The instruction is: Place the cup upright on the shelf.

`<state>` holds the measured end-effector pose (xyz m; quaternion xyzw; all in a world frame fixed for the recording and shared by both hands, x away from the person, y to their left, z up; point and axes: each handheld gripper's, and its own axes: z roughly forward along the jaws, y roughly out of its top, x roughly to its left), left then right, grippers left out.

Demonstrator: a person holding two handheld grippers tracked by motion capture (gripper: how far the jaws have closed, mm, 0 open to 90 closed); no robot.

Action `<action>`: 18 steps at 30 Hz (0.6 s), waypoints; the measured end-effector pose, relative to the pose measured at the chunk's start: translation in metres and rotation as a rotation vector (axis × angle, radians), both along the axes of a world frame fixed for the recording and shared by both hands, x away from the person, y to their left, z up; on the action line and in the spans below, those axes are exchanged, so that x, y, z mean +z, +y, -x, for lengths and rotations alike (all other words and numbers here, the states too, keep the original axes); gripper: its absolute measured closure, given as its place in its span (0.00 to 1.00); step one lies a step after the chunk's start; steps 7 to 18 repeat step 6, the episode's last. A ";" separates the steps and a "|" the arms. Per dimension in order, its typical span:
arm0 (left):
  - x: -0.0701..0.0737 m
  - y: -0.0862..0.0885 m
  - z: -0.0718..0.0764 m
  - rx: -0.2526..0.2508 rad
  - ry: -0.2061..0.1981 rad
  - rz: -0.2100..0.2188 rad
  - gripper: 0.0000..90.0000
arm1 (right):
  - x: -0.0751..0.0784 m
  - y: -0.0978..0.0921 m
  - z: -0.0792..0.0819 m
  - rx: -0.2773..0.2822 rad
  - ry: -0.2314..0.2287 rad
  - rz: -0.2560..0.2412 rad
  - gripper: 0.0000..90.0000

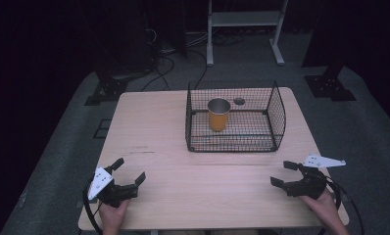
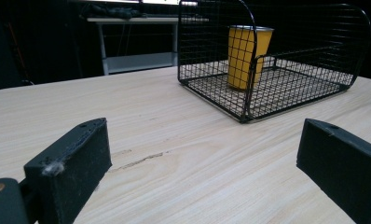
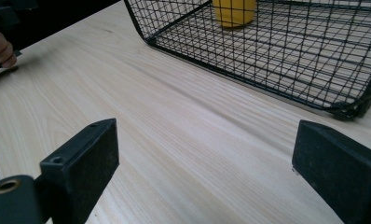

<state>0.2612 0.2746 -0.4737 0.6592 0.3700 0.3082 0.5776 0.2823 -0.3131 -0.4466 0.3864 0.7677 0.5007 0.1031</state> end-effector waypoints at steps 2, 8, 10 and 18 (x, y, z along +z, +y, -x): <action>0.000 0.000 0.000 0.002 0.001 -0.002 0.02 | -0.005 -0.002 0.003 -0.010 0.010 -0.012 0.07; 0.000 0.000 0.000 0.003 0.001 -0.003 0.02 | -0.011 -0.002 0.007 -0.004 0.026 -0.021 0.07; 0.000 0.000 0.000 0.003 0.001 -0.003 0.02 | -0.011 -0.002 0.007 -0.004 0.026 -0.021 0.07; 0.000 0.000 0.000 0.003 0.001 -0.003 0.02 | -0.011 -0.002 0.007 -0.004 0.026 -0.021 0.07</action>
